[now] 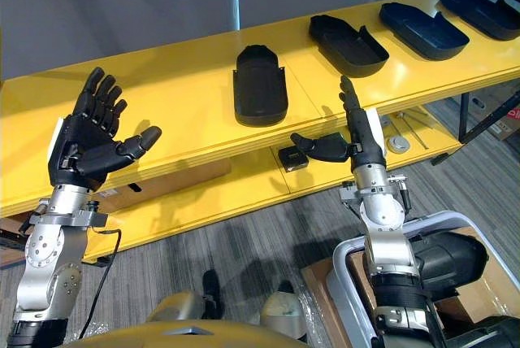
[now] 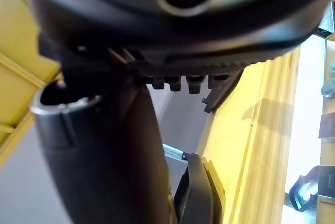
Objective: Walk over and take three plastic housings, then place them on the shelf
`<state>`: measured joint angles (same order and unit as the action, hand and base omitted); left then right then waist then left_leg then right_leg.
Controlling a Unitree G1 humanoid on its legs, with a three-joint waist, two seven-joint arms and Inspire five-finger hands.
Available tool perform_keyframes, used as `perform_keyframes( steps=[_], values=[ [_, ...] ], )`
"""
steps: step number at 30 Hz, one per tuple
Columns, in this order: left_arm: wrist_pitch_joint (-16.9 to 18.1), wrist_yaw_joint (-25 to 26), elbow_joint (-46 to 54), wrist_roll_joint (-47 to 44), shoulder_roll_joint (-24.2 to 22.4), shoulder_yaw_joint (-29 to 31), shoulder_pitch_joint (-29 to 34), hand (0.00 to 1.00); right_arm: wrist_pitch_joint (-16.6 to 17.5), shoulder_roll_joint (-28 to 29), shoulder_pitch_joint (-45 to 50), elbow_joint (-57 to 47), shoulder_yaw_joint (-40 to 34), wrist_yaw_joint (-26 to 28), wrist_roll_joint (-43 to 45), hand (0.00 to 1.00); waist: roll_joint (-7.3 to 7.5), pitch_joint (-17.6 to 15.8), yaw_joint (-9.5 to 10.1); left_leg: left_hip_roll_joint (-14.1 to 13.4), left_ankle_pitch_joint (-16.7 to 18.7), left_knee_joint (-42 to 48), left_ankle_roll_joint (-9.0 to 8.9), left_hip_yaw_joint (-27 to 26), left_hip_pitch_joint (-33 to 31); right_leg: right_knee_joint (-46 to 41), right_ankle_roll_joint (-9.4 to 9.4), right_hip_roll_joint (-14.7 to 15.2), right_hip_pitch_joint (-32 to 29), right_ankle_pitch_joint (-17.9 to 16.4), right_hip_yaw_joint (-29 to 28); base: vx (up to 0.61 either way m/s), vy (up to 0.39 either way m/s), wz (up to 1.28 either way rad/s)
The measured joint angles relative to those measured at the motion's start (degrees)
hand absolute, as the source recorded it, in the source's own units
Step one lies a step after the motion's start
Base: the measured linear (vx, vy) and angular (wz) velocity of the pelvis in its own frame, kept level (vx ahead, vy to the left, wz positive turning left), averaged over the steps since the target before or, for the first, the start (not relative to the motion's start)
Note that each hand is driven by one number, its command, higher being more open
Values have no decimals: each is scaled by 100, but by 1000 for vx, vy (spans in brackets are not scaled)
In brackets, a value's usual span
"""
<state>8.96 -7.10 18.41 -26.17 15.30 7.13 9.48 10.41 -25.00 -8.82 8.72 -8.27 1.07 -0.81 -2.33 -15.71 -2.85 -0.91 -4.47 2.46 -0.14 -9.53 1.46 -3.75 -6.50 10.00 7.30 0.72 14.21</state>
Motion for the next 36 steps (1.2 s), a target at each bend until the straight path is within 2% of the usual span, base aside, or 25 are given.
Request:
perform_keyframes(
  steps=[8,15,17,23,25,33,36],
  values=[
    [-34,-72,0,-21,-195,-7,90,100,-370,-6,-606,783,2,-15,5,100,-2,4,219,24,-158,-114,-5,218,12,-20,32,-1,90,-18,228,-14,0,16],
    [-57,-93,0,-31,-204,2,301,100,-417,-369,-1100,1423,117,96,17,100,-13,-3,414,38,-252,-221,-70,351,-18,-52,21,-3,73,-44,338,-26,-5,10],
    [-56,-89,0,-34,-204,8,302,100,-421,-447,-1309,1597,168,103,63,100,-29,-12,418,43,-267,-250,-73,397,-60,-83,30,2,35,-57,387,-32,-11,15],
    [-50,-37,-1,-64,-224,33,289,100,-471,-774,-2100,2171,233,-6,123,100,-201,-272,465,34,-418,-274,-79,543,-295,-218,55,5,-209,-73,497,-26,-17,13],
    [-50,53,-1,-72,-224,55,274,100,-501,-863,-2428,2428,247,-192,126,100,-269,-472,483,35,-467,-276,-105,574,-305,-267,62,14,-228,-74,512,-7,-26,4],
    [-25,266,-4,-77,-224,55,176,100,-621,-953,-3141,2711,243,-535,128,100,-336,-812,531,36,-515,-277,-101,622,-467,-501,136,64,-472,-143,541,-2,-35,4],
    [-14,352,-108,-81,-217,8,158,100,-630,-972,-3374,2916,298,-598,124,100,-342,-823,576,34,-533,-299,-91,619,-514,-631,144,80,-587,-210,517,3,-51,0]
  ],
)
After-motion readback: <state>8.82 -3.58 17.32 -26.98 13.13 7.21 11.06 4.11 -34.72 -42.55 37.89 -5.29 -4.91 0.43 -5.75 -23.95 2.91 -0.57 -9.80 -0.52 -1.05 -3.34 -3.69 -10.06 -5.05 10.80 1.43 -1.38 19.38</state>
